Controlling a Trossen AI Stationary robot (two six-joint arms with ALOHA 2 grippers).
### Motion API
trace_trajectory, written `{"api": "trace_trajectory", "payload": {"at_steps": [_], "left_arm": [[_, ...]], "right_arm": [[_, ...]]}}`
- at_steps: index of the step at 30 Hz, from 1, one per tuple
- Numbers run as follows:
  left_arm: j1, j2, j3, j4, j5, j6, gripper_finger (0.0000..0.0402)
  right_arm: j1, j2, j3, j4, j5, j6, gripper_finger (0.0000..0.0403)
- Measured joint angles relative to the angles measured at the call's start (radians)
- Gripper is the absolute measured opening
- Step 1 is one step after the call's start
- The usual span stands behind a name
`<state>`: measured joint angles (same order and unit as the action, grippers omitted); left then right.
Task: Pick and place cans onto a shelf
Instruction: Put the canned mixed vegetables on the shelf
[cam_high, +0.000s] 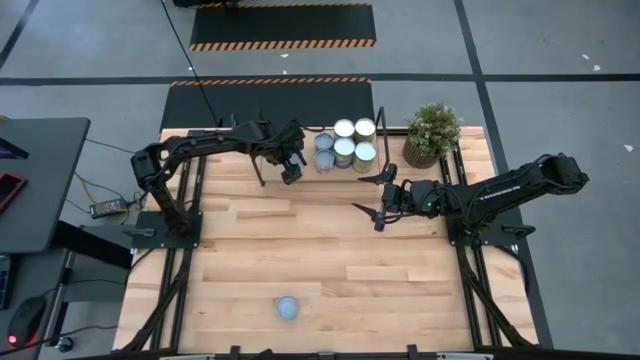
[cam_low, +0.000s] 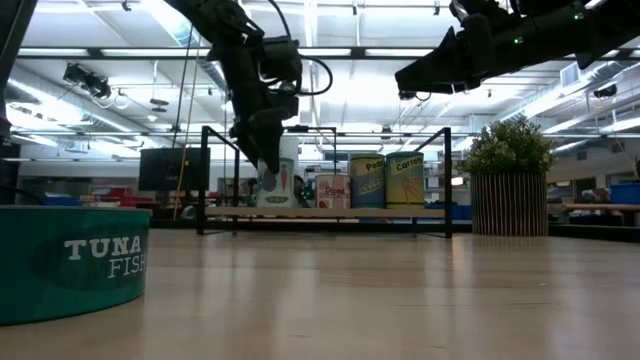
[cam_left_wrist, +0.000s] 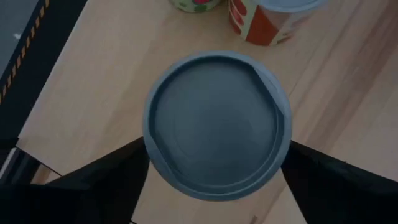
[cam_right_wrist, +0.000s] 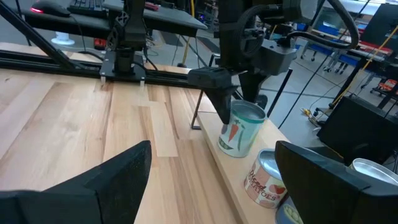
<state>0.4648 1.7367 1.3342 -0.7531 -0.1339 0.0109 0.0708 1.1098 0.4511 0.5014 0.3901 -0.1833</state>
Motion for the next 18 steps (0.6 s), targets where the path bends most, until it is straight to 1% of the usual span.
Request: {"api": "trace_trajectory", "payload": {"at_steps": [5,7,10,13,18], "left_arm": [[-0.007,0.000,0.000,-0.004,-0.004,0.067,0.0372],[-0.017,0.000,0.007,-0.034,-0.029,0.117,0.0372],[-0.039,-0.002,0.022,-0.089,-0.105,0.212,0.0372],[-0.062,-0.002,0.022,-0.130,-0.201,0.301,0.0373],[-0.076,-0.002,0.022,-0.123,-0.346,0.390,0.0373]], "right_arm": [[0.000,0.000,0.000,0.000,0.000,0.000,0.0348],[0.000,0.000,0.000,0.000,0.000,0.000,0.0348],[0.000,0.000,0.000,0.000,0.000,0.000,0.0348],[0.000,0.000,0.000,0.000,0.000,-0.002,0.0348],[0.000,0.000,0.000,0.000,0.000,-0.002,0.0348]]}}
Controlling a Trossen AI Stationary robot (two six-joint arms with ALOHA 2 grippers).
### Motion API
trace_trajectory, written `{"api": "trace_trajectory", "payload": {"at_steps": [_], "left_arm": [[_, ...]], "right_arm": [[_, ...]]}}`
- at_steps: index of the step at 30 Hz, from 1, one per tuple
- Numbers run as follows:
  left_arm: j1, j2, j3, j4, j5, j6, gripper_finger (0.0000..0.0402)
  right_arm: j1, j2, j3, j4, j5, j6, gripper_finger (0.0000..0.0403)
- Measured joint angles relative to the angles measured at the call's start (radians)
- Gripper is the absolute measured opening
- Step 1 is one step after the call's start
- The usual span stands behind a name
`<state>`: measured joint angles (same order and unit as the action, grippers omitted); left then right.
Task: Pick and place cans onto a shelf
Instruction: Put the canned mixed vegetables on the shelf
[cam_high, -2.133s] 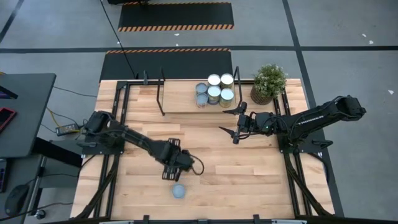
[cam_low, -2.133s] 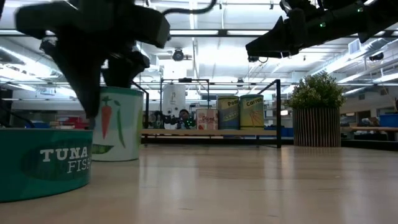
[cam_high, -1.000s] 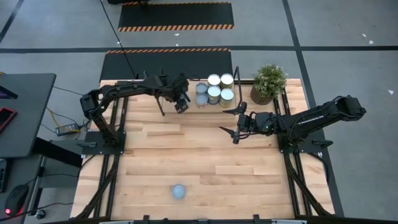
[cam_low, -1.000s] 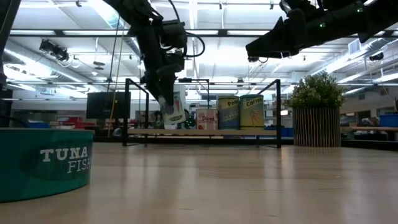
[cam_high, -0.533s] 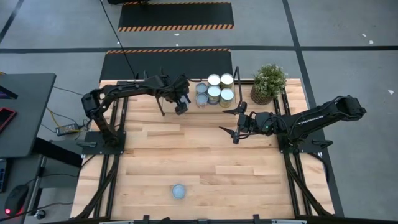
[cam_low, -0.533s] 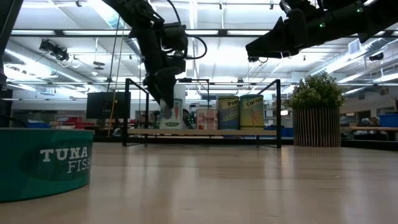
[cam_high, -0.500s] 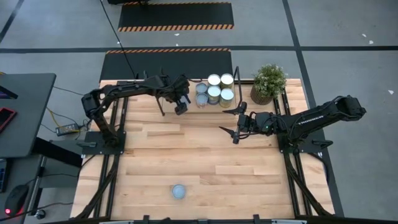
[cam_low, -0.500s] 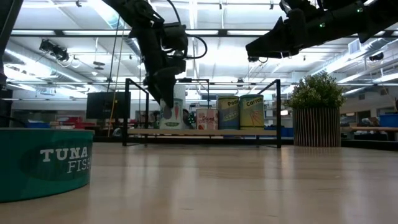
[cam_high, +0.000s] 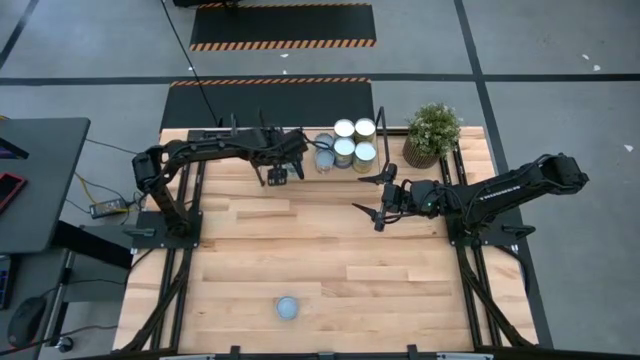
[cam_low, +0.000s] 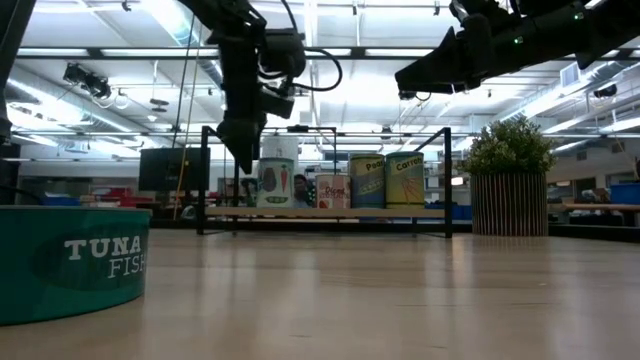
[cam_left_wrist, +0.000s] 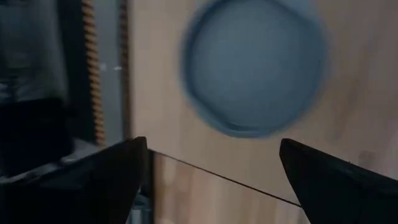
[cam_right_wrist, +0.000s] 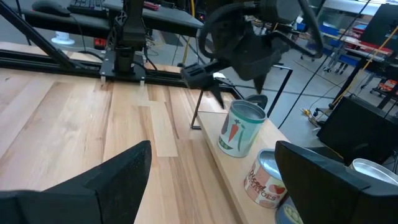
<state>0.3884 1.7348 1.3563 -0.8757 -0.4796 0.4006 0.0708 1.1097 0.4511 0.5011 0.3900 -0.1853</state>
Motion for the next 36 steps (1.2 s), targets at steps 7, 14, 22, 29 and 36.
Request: {"api": "trace_trajectory", "payload": {"at_steps": [7,14,22,29,36], "left_arm": [[0.019,0.000,0.000,0.103,-0.065,0.004,0.0373],[0.023,0.000,0.000,0.148,0.005,0.004,0.0373],[0.014,0.000,0.000,0.159,0.039,-0.003,0.0373],[0.010,0.000,0.000,0.172,0.094,-0.049,0.0373],[0.010,0.000,0.000,0.140,0.081,-0.019,0.0373]], "right_arm": [[0.000,0.000,0.000,0.000,0.000,0.000,0.0348],[0.000,0.000,0.000,0.000,0.000,0.000,0.0348],[0.000,0.000,0.000,0.000,0.000,0.000,0.0348],[0.000,0.000,0.000,0.000,0.000,0.000,0.0348],[0.000,0.000,0.000,-0.001,0.000,0.000,0.0348]]}}
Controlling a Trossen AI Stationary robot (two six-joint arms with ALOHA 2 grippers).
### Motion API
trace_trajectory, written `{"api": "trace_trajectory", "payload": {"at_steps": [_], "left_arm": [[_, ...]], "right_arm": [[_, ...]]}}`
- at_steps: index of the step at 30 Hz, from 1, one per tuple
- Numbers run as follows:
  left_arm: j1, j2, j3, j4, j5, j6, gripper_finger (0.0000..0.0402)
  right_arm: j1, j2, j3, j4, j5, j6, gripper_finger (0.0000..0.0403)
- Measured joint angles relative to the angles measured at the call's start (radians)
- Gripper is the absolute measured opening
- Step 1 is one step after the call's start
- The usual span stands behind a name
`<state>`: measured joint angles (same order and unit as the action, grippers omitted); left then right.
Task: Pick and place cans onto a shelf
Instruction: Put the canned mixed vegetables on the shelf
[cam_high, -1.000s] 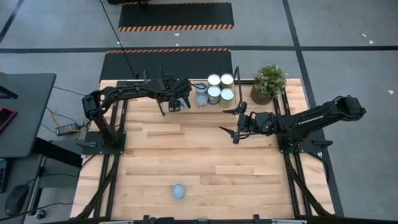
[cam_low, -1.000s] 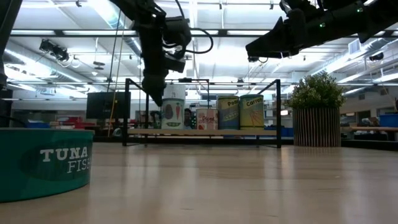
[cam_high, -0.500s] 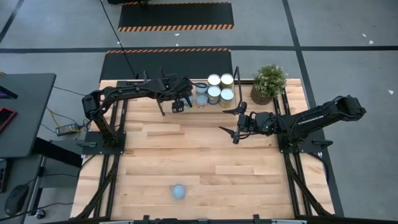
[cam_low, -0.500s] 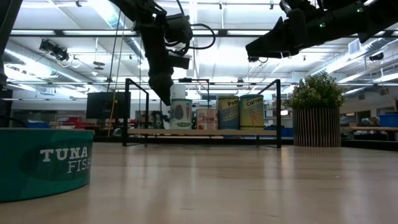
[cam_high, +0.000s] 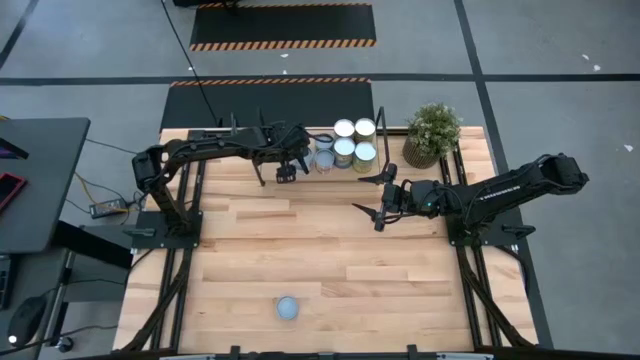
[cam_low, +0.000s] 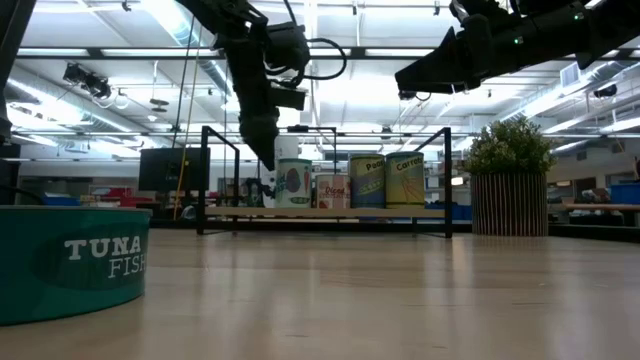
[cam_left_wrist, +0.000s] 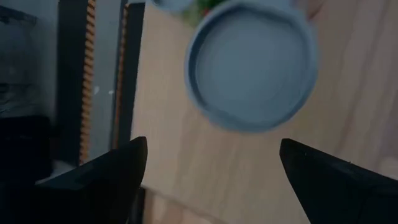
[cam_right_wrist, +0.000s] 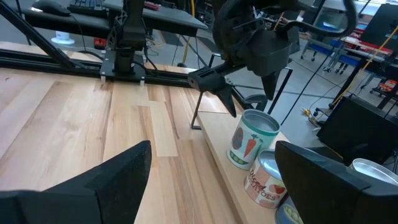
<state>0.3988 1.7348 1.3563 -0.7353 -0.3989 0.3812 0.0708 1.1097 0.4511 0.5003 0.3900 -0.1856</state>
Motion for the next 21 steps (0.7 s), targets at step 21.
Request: {"api": "trace_trajectory", "payload": {"at_steps": [21], "left_arm": [[0.021,0.000,0.000,0.081,-0.079,-0.003,0.0373]], "right_arm": [[0.000,0.000,0.000,-0.001,0.000,0.000,0.0348]]}}
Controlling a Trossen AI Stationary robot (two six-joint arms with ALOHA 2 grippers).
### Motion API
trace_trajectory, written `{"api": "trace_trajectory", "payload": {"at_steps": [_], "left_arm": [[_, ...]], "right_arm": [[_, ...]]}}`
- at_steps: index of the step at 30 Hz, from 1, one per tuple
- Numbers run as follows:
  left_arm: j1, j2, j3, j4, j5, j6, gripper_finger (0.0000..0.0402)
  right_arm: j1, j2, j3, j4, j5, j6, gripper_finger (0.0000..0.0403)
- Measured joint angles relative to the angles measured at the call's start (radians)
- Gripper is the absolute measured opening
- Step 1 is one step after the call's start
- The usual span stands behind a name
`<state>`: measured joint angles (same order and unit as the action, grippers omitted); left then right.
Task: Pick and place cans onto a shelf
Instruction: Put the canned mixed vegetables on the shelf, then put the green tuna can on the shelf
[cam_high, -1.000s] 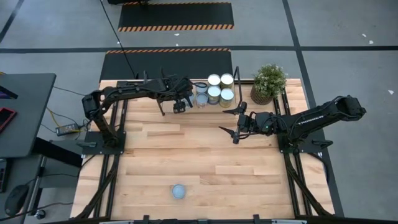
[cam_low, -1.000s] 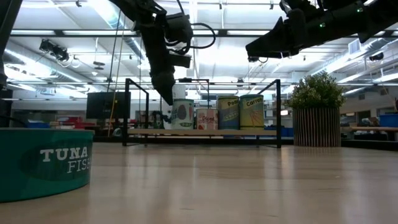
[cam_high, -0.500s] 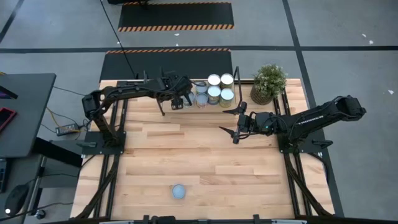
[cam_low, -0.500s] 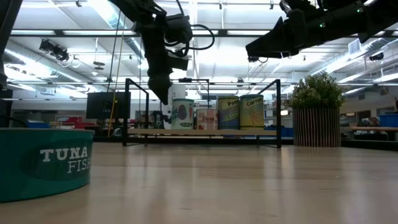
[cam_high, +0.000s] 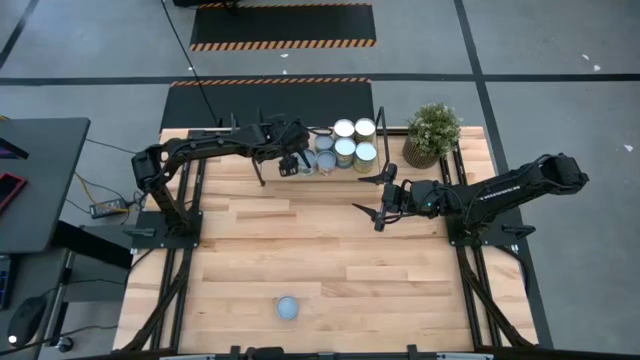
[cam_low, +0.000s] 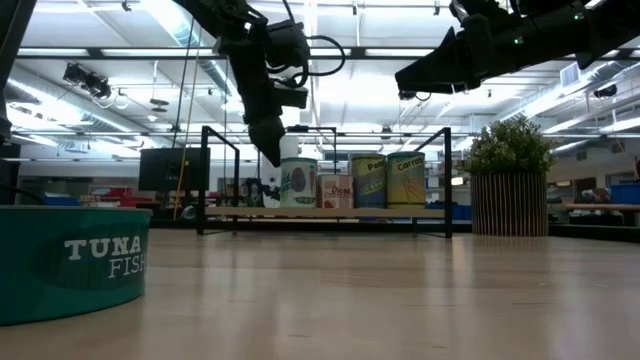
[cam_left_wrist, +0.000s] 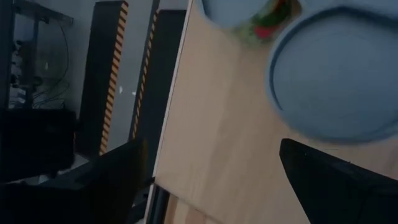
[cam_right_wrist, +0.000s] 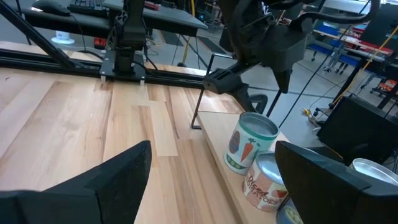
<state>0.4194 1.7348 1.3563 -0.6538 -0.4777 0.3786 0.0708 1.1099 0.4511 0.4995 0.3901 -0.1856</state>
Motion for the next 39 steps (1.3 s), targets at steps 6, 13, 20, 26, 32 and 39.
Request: {"api": "trace_trajectory", "payload": {"at_steps": [6,13,20,26,32,39], "left_arm": [[-0.013,-0.010,0.000,-0.213,-0.046,-0.001,0.0373],[-0.076,-0.013,0.000,-0.489,0.350,-0.199,0.0373],[-0.280,-0.013,0.000,-0.492,0.721,-0.397,0.0373],[-0.481,-0.013,0.000,-0.471,0.541,-0.360,0.0373],[-0.649,-0.013,0.000,-0.335,0.517,-0.432,0.0373],[-0.817,-0.013,-0.017,-0.244,0.525,-0.650,0.0373]], "right_arm": [[0.000,0.000,0.000,-0.010,0.000,0.000,0.0348],[0.000,0.000,0.000,-0.010,0.000,0.000,0.0348],[0.000,0.000,0.000,-0.009,0.000,0.000,0.0348],[0.000,0.000,0.000,-0.009,0.000,0.000,0.0348],[0.000,0.000,0.000,-0.007,0.000,0.000,0.0348],[0.000,0.000,0.000,-0.007,0.000,0.002,0.0348]]}}
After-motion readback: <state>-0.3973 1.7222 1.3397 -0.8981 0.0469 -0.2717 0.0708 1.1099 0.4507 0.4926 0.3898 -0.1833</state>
